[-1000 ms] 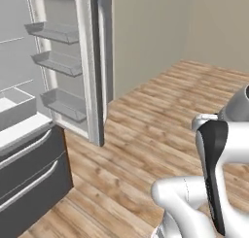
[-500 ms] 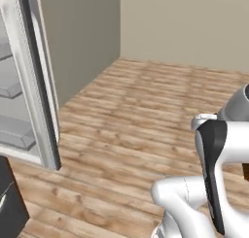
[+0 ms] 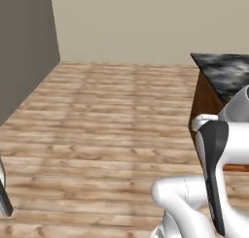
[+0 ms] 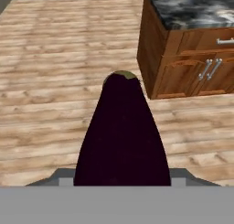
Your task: Gather the eggplant and carrot from the fridge and place them on a tray on the dining counter. Then gather the steak and chicken drumstick from the fridge and place them on the other tray.
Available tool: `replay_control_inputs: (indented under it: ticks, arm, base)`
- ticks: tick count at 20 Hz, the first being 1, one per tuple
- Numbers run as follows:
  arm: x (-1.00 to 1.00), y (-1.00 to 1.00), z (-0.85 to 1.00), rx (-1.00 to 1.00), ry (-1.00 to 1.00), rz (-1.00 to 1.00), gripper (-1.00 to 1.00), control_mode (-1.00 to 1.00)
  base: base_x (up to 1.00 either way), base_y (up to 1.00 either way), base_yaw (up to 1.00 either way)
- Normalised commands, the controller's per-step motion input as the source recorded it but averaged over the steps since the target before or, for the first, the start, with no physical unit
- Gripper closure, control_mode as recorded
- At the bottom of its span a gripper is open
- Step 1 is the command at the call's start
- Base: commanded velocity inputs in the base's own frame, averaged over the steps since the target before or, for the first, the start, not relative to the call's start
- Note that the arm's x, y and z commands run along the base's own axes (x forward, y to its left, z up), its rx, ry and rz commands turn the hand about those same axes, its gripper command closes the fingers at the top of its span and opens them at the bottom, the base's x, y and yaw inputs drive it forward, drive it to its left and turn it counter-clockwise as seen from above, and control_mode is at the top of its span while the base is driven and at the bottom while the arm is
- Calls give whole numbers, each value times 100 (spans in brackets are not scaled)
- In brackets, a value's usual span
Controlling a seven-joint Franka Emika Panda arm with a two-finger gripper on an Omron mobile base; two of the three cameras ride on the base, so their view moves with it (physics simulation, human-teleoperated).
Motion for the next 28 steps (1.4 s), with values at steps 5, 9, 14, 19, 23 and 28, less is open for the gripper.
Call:
replay_control_inputs:
  ticks: [5,9,14,19,23,28]
  arm:
    - [0,0,0,0,0,0,100,100]
    - [0,0,0,0,0,0,100,100]
    - [0,0,0,0,0,0,100,100]
    - [0,0,0,0,0,0,100,100]
    - [0,0,0,0,0,0,100,100]
    - [0,0,0,0,0,0,100,100]
  base:
    - [82,-6,-36]
    - [99,5,-19]
    - [100,1,-9]
    - [100,6,-6]
    - [99,12,-8]
    - [95,25,-13]
